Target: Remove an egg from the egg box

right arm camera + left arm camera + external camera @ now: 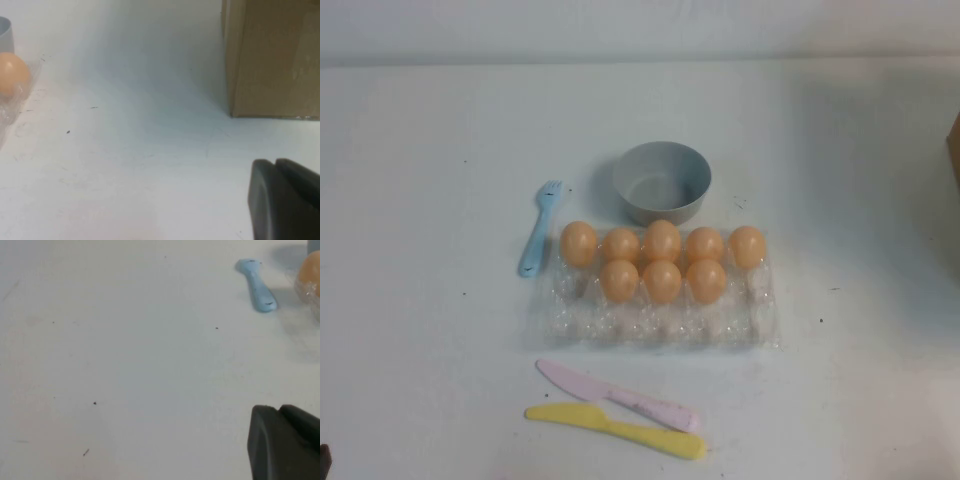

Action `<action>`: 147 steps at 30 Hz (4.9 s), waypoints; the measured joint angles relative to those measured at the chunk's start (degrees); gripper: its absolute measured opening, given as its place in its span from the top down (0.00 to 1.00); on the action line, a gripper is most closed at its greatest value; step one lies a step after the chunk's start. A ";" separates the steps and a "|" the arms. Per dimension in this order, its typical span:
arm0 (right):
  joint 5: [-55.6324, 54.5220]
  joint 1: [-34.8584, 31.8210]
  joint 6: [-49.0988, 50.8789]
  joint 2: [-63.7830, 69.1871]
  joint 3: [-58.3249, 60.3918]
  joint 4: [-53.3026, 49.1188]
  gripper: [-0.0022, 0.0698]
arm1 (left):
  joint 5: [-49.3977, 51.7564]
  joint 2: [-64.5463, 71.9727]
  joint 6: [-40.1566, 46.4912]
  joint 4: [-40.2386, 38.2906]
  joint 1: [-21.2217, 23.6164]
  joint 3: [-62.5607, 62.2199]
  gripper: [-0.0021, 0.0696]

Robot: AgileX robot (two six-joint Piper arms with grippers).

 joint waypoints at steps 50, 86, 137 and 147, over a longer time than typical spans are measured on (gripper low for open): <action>0.09 0.00 0.00 -0.22 0.00 0.00 0.99 | -6.84 0.00 0.00 19.37 0.00 0.00 0.98; 0.09 0.00 0.00 -0.22 0.00 0.00 0.99 | 3.03 18.05 -15.96 1.79 -10.74 -24.10 0.98; 0.09 0.00 0.00 -0.22 0.00 0.00 0.99 | 24.53 93.21 45.82 13.39 -24.80 -80.59 0.36; 0.09 0.00 0.00 -0.22 0.00 0.00 0.99 | 23.10 100.02 55.19 9.96 -24.19 -80.59 0.37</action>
